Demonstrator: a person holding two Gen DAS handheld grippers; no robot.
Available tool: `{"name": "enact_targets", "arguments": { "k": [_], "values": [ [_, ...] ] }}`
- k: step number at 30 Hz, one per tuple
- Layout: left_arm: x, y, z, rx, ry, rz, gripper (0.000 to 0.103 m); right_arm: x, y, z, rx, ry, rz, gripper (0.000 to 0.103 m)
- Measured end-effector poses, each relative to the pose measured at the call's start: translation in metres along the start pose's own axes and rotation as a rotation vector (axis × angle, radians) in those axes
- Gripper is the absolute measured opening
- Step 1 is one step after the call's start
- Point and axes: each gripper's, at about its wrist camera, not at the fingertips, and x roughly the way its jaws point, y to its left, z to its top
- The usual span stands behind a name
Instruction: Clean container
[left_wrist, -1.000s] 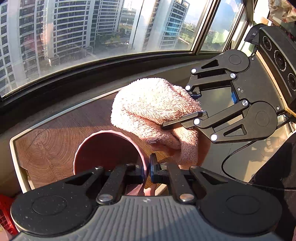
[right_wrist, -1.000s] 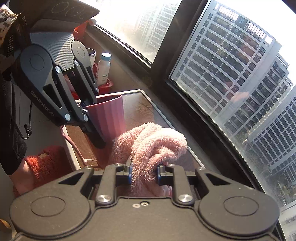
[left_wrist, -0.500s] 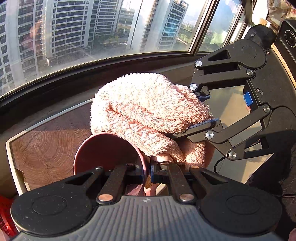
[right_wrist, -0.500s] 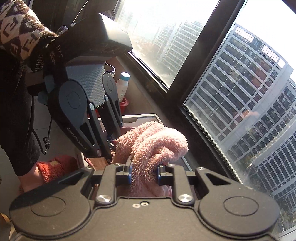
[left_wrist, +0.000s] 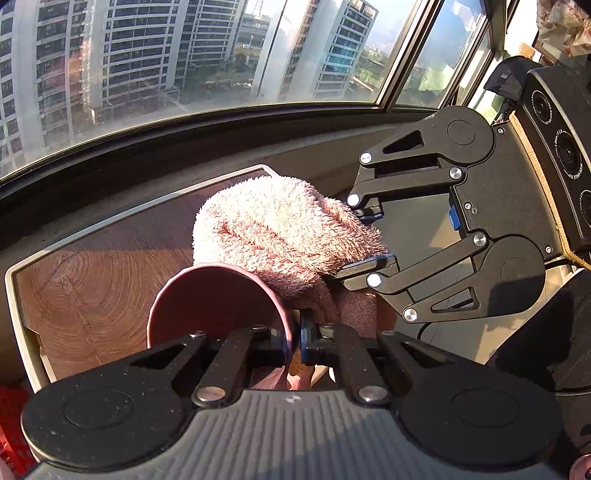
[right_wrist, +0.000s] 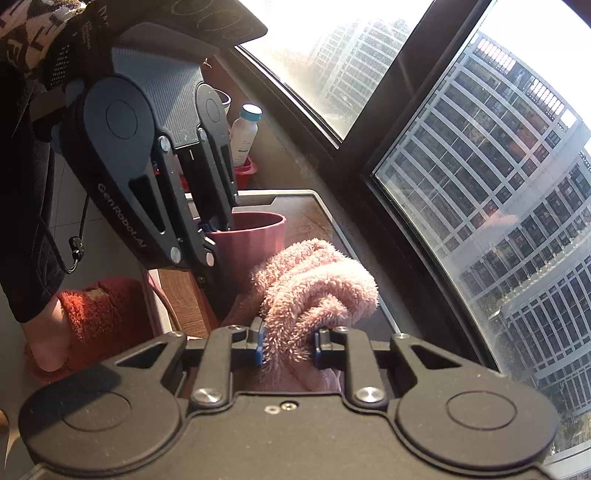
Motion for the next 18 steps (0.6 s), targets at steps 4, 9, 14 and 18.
{"name": "enact_targets", "arguments": {
  "k": [4,9,14,18],
  "values": [
    [-0.002,0.004,-0.001,-0.01,0.001,-0.019,0.006,0.005,-0.001,-0.005,-0.004,0.025,0.0,0.021],
    [-0.01,0.01,-0.001,-0.03,-0.015,-0.022,0.006,0.014,0.002,-0.014,-0.036,0.071,-0.013,0.021],
    [-0.01,0.014,0.0,-0.03,-0.017,0.006,0.006,0.013,-0.001,-0.022,-0.038,0.086,-0.044,0.021],
    [-0.008,0.018,-0.002,-0.03,-0.01,0.028,0.006,0.001,-0.011,-0.018,0.006,0.044,-0.059,0.021]
  ]
}}
